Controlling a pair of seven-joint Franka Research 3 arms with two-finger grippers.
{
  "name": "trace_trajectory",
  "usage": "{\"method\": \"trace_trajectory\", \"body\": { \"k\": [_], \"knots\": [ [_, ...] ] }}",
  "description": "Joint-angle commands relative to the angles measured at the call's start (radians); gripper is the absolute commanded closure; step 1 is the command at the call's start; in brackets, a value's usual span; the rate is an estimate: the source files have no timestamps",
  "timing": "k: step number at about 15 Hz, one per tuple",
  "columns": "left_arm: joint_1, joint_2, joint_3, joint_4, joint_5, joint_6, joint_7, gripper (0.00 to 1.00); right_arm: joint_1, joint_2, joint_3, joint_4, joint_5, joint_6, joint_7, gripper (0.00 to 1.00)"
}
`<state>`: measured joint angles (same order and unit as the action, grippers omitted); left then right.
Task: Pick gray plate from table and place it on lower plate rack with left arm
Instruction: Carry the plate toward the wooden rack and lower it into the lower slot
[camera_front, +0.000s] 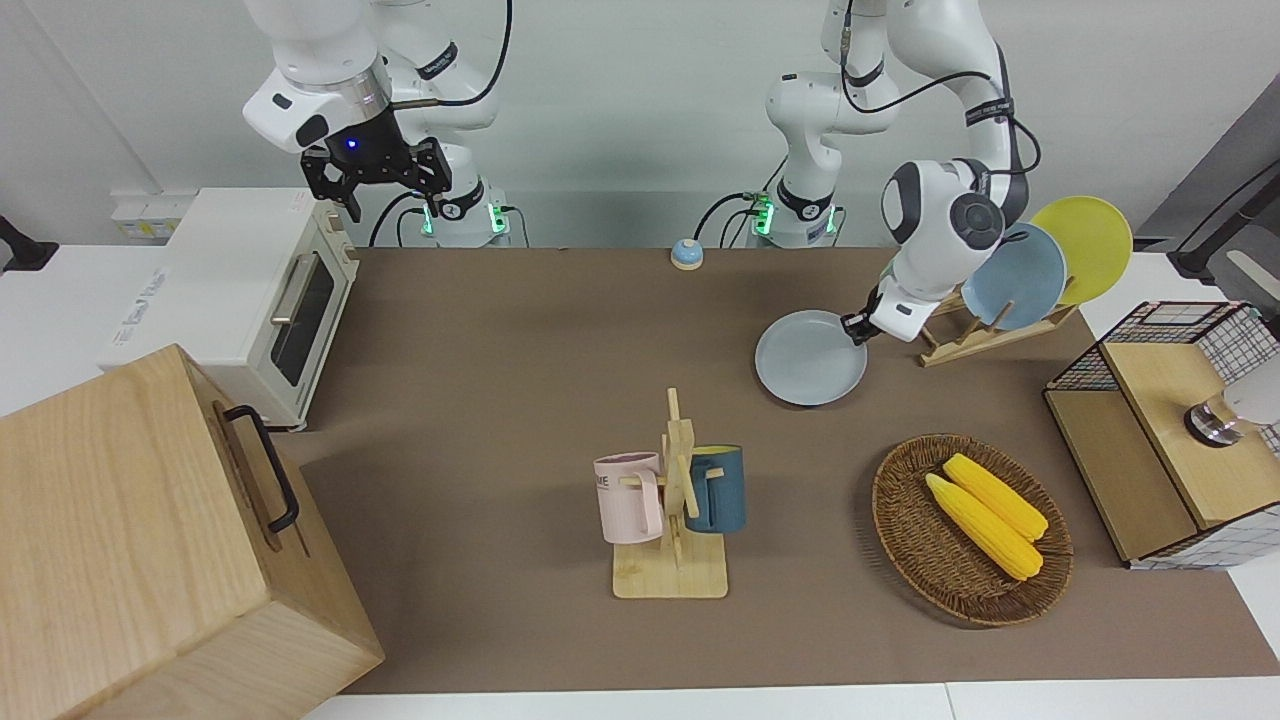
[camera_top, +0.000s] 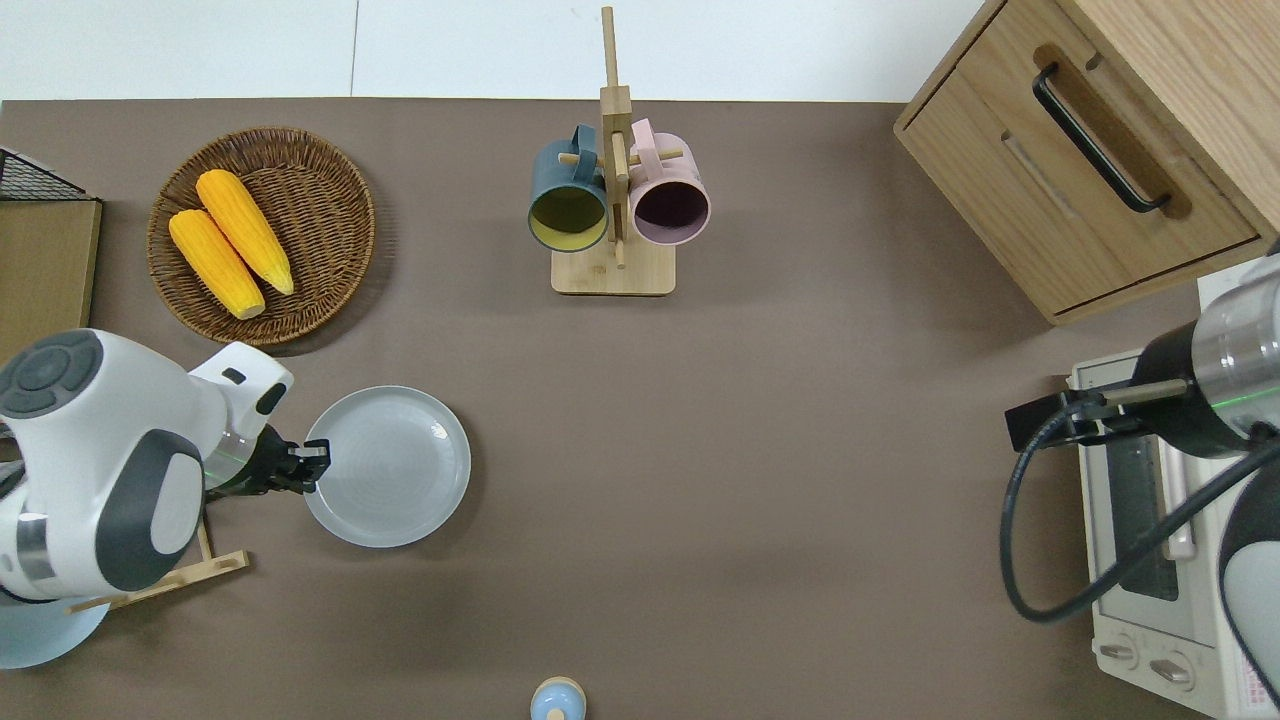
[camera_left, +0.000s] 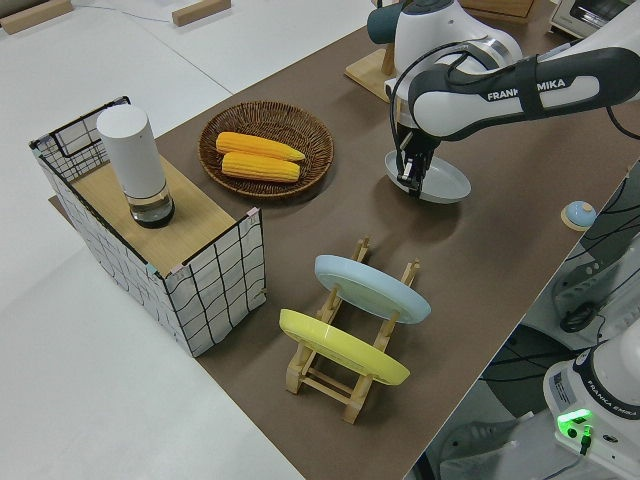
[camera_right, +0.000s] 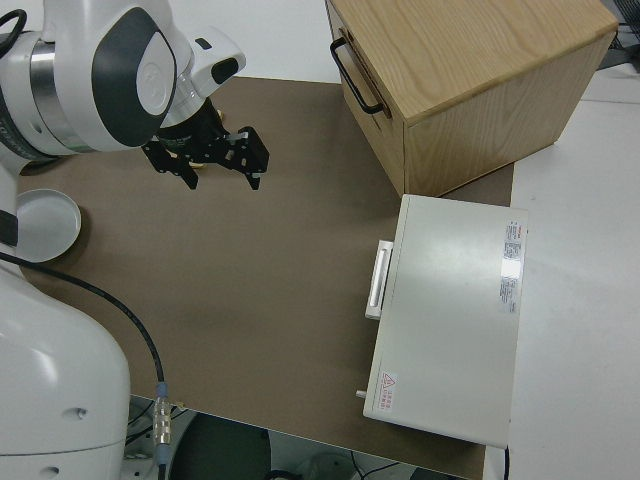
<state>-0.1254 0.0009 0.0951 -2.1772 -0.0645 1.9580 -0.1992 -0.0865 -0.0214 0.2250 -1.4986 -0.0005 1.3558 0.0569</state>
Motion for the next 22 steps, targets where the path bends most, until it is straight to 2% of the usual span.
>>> {"method": "trace_trajectory", "body": {
  "k": [1,7,12,15,18,22],
  "knots": [
    [-0.011,-0.001,0.041,0.112,0.029,-0.149,-0.016,1.0,-0.015,-0.005,0.007,0.006,0.004,-0.015,-0.003,0.013],
    [-0.013,-0.004,0.052,0.259,0.253,-0.382,-0.072,1.0,-0.015,-0.005,0.007,0.006,0.004,-0.015,-0.003,0.011],
    [-0.023,-0.013,0.034,0.284,0.567,-0.525,-0.101,1.0,-0.015,-0.005,0.007,0.006,0.004,-0.015,-0.003,0.013],
    [-0.03,-0.01,0.011,0.277,0.728,-0.567,-0.114,1.0,-0.015,-0.005,0.007,0.006,0.004,-0.015,-0.003,0.011],
    [-0.03,-0.004,0.002,0.263,0.831,-0.605,-0.134,1.0,-0.013,-0.005,0.007,0.006,0.004,-0.015,-0.003,0.011],
    [-0.042,0.03,-0.006,0.218,0.874,-0.648,-0.273,1.0,-0.013,-0.005,0.007,0.006,0.004,-0.015,-0.003,0.011]
  ]
}}
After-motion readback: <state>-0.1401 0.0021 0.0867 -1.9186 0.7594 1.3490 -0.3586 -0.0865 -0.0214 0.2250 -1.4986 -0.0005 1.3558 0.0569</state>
